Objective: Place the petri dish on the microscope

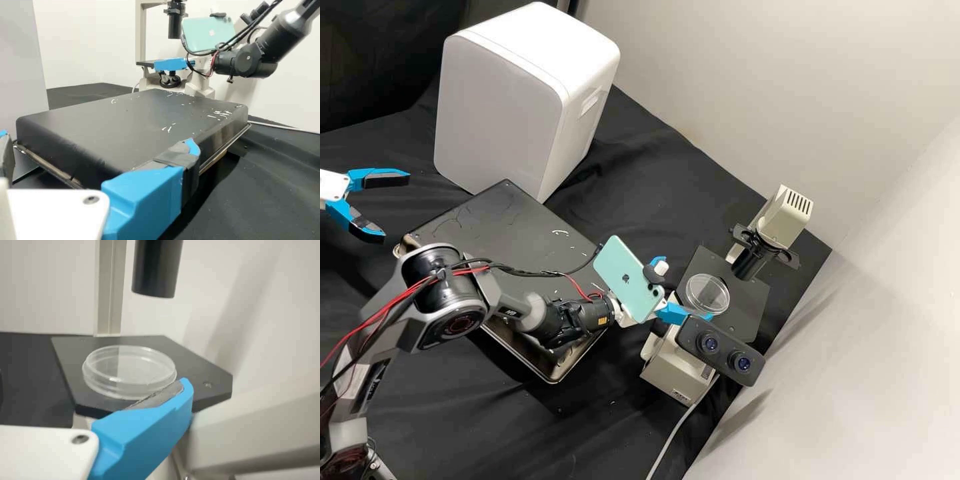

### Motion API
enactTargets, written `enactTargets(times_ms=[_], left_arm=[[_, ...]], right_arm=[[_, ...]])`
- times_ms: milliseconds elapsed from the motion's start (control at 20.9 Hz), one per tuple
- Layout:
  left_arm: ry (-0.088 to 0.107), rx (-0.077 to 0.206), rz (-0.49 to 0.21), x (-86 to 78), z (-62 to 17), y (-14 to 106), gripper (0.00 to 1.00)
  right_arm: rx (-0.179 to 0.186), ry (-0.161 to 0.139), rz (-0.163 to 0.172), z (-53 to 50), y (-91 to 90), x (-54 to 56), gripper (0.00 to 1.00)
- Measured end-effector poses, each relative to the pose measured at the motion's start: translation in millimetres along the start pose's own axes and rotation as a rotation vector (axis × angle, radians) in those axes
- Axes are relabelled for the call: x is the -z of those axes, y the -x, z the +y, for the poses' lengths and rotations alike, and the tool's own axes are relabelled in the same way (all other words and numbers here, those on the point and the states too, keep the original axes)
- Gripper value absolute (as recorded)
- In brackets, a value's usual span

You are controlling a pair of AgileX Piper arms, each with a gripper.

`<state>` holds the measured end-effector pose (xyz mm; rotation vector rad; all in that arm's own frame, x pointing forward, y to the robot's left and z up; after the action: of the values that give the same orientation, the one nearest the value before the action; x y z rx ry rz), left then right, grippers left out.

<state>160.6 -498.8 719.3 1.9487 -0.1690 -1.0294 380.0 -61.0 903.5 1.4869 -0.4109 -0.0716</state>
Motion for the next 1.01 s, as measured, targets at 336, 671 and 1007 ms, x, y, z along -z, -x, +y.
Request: enactTargets(times_ms=[336,671,1007], left_arm=[[0.0,0.001,-0.004,-0.7,-0.2,-0.2,1.0],[0.0,0.001,-0.004,-0.7,-0.2,-0.2,1.0],[-0.001,0.0,-0.004,-0.6,0.2,-0.5,1.0]], right_arm=[[0.014,-0.001,0.004,1.3,8.0,1.8,1.0],[0.005,-0.002,0.012,7.2,18.2,6.0,1.0],[-0.085,0.0,0.088,30.0,34.3,24.8,1.0]])
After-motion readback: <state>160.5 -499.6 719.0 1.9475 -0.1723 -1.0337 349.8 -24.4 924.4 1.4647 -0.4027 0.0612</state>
